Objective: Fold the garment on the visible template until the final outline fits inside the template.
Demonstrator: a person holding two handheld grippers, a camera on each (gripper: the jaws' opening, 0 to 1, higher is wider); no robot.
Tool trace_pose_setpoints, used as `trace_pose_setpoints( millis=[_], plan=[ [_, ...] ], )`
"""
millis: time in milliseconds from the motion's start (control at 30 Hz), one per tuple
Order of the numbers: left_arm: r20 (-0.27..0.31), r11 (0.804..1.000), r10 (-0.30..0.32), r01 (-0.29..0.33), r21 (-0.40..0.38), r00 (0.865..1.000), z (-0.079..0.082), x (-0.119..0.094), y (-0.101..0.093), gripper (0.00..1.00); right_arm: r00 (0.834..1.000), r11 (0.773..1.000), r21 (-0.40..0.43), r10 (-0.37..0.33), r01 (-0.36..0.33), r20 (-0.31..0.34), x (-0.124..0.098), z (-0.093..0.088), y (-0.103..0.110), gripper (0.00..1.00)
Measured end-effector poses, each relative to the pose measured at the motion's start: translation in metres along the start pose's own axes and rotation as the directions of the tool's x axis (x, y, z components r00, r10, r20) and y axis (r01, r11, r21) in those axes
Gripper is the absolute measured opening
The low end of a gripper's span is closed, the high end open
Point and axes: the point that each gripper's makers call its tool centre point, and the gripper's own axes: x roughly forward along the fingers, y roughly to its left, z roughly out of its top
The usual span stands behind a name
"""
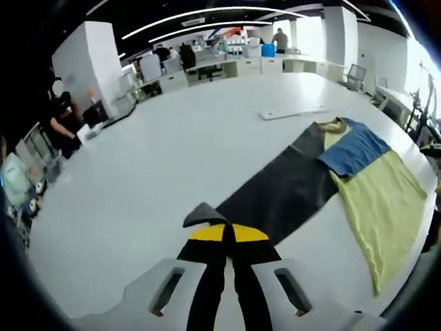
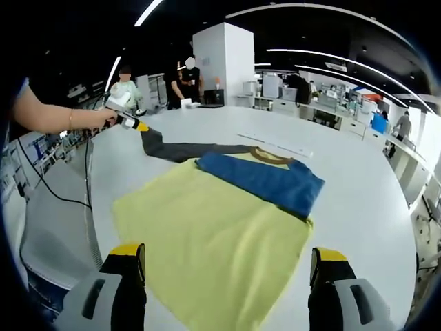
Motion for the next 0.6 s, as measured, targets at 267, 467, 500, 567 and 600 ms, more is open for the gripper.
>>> trace_pose_setpoints(
  millis=[267, 467, 500, 567, 600],
  plan=[
    [0.031, 0.999, -0.040, 0.039, 0.020, 0.999, 0.017, 0.000, -0.016, 0.00, 1.000, 1.000, 0.001, 0.006, -0.006, 0.002, -0.002, -0.001, 0.001, 0.99],
    [0.055, 0.997, -0.070, 0.068, 0.042, 0.996, 0.032, -0.002, -0.028, 0.00, 1.000, 1.000, 0.001, 0.012, -0.012, 0.003, -0.002, -0.001, 0.002, 0.99],
    [0.056, 0.996, -0.074, 0.072, 0.046, 0.996, 0.034, -0.002, -0.030, 0.00, 1.000, 1.000, 0.000, 0.014, -0.014, 0.004, -0.002, -0.001, 0.002, 0.99],
    [0.059, 0.995, -0.086, 0.082, 0.055, 0.995, 0.038, -0.001, -0.035, 0.00, 1.000, 1.000, 0.001, 0.015, -0.015, 0.008, -0.002, 0.000, 0.002, 0.99],
    [0.063, 0.995, -0.090, 0.086, 0.057, 0.994, 0.041, -0.002, -0.038, 0.00, 1.000, 1.000, 0.001, 0.017, -0.017, 0.009, -0.002, 0.000, 0.002, 0.99]
  ],
)
